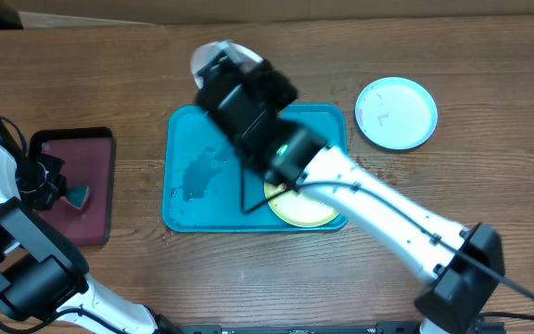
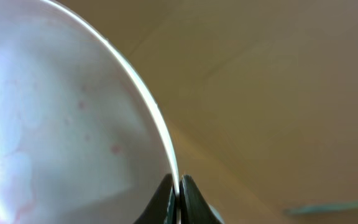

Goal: Clean dirty plates on tray and stack at the side
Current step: 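Lift the white plate with the right gripper onto the light-blue plate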

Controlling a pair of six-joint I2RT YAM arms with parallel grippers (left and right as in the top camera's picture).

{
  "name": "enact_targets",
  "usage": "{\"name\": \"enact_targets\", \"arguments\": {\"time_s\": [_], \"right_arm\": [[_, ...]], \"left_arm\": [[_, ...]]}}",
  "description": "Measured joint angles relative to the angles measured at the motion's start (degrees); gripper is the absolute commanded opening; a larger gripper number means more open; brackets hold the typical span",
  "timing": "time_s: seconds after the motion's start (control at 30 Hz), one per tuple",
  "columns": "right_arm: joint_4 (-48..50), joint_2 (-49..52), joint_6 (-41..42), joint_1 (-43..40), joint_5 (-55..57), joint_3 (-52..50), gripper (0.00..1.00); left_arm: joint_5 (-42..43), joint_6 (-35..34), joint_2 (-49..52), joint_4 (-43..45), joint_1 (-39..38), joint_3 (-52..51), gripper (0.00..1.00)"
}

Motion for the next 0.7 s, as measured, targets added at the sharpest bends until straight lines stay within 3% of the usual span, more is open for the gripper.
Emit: {"name": "enact_targets", "arguments": {"time_s": [0.17,0.33,0.5,0.7], "right_arm": [[-7.3,0.0,17.6,-14.5,-24.0,0.0,0.04],[-14.4,0.0,26.3,-32.9,-40.7,0.0,0.04],[-19.0,0.0,30.1,-50.3,-46.8,-0.7,0.04],[-14.1,0.0,31.6,-60.4,-48.9,-7.9,0.04]], "left_arm": [[0.2,0.0,0.0,-0.1,0.0,0.0,0.04],[0.9,0.0,0.0,-0.2,0.0,0.0,0.04],[3.2,0.0,0.0,-0.2,0.0,0.0,0.04],[3.8,0.2,0.0,-0.1,0.0,0.0,0.04]]}}
